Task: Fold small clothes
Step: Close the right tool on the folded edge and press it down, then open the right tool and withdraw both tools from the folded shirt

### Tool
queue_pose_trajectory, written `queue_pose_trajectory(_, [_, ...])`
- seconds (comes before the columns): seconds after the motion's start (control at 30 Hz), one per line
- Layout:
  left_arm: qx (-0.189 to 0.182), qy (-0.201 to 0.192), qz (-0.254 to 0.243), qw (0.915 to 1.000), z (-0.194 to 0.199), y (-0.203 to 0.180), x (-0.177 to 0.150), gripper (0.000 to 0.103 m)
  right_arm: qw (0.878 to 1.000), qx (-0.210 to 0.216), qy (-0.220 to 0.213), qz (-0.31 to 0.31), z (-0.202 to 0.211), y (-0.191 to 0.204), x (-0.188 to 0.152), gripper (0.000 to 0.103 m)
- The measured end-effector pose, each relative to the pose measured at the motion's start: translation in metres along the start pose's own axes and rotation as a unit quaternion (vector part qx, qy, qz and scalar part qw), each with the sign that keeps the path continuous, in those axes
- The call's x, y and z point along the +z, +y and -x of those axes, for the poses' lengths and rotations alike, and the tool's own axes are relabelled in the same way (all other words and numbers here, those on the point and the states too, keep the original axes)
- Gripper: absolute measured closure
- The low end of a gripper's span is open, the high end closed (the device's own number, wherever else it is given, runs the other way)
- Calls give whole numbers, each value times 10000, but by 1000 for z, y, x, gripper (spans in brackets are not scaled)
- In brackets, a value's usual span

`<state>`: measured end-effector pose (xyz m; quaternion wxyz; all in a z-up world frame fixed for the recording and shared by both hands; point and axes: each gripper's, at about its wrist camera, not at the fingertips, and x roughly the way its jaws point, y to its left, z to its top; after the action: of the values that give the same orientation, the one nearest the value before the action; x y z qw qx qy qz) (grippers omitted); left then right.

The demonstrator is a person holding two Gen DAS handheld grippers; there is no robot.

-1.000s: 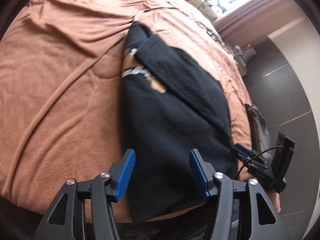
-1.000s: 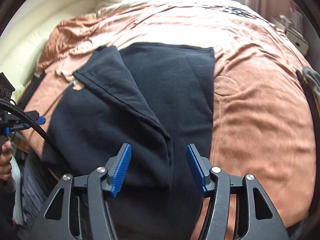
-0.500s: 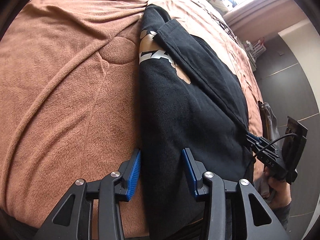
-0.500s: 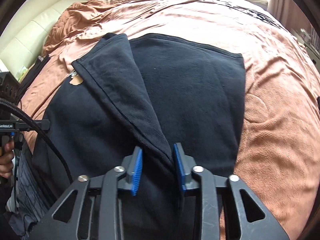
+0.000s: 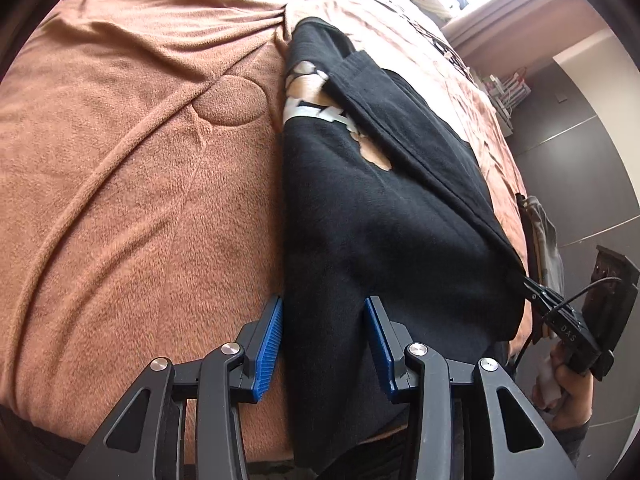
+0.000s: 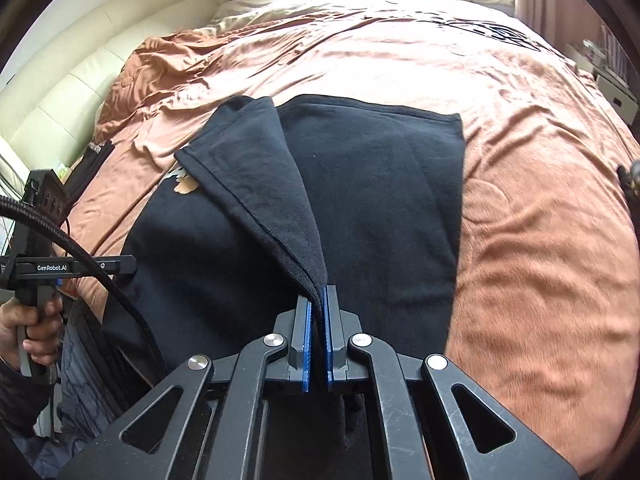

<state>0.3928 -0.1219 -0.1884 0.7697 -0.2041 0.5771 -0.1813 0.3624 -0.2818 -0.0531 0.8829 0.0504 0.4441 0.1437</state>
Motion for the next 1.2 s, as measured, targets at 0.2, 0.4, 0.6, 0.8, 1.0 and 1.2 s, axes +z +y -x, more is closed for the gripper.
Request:
queue_pose_trajectory(0.2, [12,41,-125,9999,2,-3,-7,60,9997,-45,-31,-243,22,-9,-19,102])
queue_pose_trajectory(0.4, [59,121,-253,9996,0,-7,-13,60,9991,-131,-31,-414,30,-16,-34,102])
queue_pose_trajectory(0.6, [78,193,-318,9993,0,-5,-16,66,9988,-395,115,-262,19,-11,-34,99])
queue_pose_trajectory(0.8, [-84,-21,-255,9996,13,3,-6,66,9958,-846,50,346,27,21,-20,30])
queue_pose_trajectory(1.0, [-203,-277,-108,9994,17,7,5,66,9930,-919,23,741,20,45,5,30])
queue_pose_trajectory(1.2, [-238,-447,-45,9987,18,11,16,66,9913,-726,16,1101,-3,72,29,35])
